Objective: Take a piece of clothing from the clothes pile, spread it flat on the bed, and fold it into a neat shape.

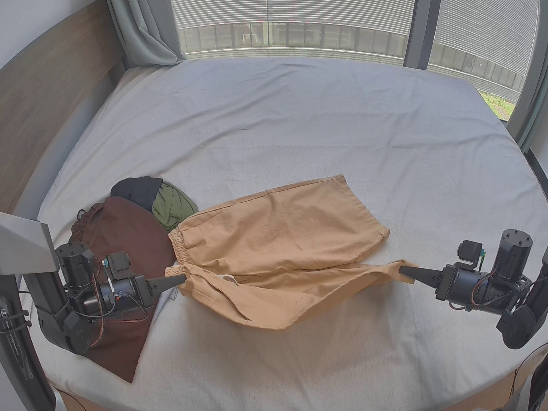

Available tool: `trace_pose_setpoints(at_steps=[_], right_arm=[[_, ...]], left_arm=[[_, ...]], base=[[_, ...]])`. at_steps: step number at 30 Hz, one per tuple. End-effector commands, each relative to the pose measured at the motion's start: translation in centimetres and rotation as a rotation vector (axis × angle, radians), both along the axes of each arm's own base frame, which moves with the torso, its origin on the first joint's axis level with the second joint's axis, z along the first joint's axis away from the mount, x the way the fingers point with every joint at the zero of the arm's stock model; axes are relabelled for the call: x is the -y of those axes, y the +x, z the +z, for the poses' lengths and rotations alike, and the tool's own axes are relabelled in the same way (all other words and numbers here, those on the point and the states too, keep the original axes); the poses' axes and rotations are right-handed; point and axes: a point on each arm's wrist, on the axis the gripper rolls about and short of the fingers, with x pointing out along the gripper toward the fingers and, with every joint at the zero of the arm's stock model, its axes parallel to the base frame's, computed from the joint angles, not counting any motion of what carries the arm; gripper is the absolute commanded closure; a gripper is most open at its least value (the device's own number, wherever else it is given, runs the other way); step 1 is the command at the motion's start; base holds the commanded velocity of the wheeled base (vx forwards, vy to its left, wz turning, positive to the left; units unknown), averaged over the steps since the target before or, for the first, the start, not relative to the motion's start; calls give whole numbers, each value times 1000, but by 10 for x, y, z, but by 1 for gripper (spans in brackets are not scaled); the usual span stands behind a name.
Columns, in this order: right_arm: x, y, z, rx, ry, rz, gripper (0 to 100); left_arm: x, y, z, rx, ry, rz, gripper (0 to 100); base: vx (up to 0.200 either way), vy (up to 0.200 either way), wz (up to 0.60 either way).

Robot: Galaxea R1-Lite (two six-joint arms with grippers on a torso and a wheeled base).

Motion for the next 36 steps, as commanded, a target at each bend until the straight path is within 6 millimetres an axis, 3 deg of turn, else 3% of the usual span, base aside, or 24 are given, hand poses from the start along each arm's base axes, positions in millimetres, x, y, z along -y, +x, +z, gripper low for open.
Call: trace_pose_setpoints(at_steps=[1,21,36], right_arm=[[0,-1,5,25,4,0,100],[-3,15,25,128,25,-14,100],[-10,43,35,191,32,-46,100]], left_arm=[[0,5,2,1,-8,26,100],[1,17,7,9,-22,130,100],[-2,19,16,2,-61,153,100]], base=[[0,0,0],[0,0,0],[0,0,0]])
